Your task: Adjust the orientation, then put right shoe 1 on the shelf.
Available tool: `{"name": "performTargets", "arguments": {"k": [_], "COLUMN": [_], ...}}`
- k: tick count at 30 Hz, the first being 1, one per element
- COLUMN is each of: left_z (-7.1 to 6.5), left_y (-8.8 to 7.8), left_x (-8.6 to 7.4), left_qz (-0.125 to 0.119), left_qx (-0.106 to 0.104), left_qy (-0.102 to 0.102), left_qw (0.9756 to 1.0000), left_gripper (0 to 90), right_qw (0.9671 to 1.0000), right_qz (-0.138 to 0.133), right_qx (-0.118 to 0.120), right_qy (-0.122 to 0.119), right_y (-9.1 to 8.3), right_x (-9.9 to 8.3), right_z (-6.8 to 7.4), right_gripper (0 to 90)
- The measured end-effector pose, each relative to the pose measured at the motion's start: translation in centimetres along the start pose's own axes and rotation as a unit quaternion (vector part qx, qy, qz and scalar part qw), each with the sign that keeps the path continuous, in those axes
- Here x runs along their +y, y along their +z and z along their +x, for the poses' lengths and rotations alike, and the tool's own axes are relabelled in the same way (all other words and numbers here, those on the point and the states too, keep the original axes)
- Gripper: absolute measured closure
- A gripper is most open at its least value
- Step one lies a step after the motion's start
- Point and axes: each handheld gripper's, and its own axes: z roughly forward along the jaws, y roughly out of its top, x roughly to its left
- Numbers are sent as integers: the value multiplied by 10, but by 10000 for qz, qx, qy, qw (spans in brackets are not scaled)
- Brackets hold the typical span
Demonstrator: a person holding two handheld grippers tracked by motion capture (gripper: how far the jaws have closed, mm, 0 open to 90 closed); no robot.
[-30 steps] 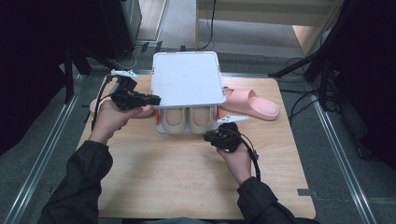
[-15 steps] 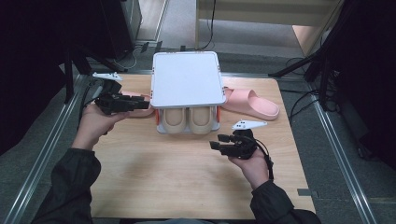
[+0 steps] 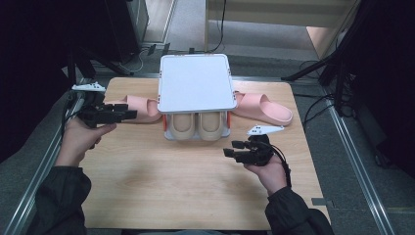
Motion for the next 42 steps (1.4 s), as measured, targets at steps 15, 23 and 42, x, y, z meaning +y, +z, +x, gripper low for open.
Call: {"name": "performTargets", "arguments": {"k": [15, 23, 42], "left_z": [39, 65, 126], "left_y": [3, 13, 55], "left_x": [-23, -30, -34], "left_qz": [32, 124, 317], "left_qx": [256, 469, 777], "left_qy": [-241, -468, -860], "left_qw": [9994, 9977, 9928], "left_gripper": [880, 894, 895], "right_qw": [9998, 9998, 9994], "right_qz": [-75, -37, -133], "right_qx": [-136, -113, -313], "right_qy": [-113, -135, -10], "right_y": [6, 6, -8], "right_x": [3, 1, -19], "right_z": [2, 7, 17], "right_gripper": [530, 538, 537]}}
